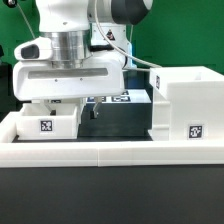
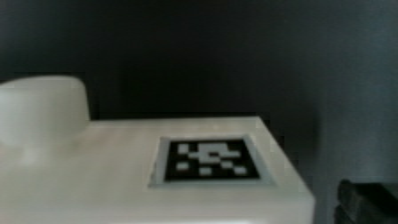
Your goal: Assemble drawer
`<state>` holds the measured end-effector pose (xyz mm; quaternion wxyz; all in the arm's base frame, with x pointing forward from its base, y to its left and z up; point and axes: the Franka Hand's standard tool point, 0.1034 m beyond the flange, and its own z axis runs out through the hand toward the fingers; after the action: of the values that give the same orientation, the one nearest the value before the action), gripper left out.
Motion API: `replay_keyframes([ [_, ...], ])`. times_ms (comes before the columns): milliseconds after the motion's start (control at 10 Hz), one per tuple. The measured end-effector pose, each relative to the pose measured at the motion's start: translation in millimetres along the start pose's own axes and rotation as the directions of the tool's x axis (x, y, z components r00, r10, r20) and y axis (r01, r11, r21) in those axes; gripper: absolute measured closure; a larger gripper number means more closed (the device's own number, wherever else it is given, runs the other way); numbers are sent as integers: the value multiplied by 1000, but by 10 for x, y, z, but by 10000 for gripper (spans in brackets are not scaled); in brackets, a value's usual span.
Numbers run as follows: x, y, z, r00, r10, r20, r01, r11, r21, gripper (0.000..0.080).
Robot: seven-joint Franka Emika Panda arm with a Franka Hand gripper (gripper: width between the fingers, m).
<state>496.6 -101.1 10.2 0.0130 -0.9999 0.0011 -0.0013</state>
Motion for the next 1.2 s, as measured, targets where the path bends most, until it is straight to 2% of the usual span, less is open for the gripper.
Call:
replay_keyframes([
  [300, 3, -41, 36, 1000, -5, 0, 5, 1000, -1, 150],
  [400, 2, -36, 36, 1000, -4, 0, 4, 1000, -1, 276],
  [500, 2, -35, 36, 1000, -4, 0, 4, 1000, -1, 276],
  [700, 2, -35, 36, 1000, -4, 0, 4, 1000, -1, 560],
  [800, 2, -35, 36, 1000, -4, 0, 4, 1000, -1, 560],
  [900, 2, -35, 35, 1000, -4, 0, 4, 1000, -1, 724],
  [1000, 2, -34, 35, 1000, -4, 0, 4, 1000, -1, 758],
  [1200, 2, -34, 35, 1000, -4, 0, 4, 1000, -1, 758],
])
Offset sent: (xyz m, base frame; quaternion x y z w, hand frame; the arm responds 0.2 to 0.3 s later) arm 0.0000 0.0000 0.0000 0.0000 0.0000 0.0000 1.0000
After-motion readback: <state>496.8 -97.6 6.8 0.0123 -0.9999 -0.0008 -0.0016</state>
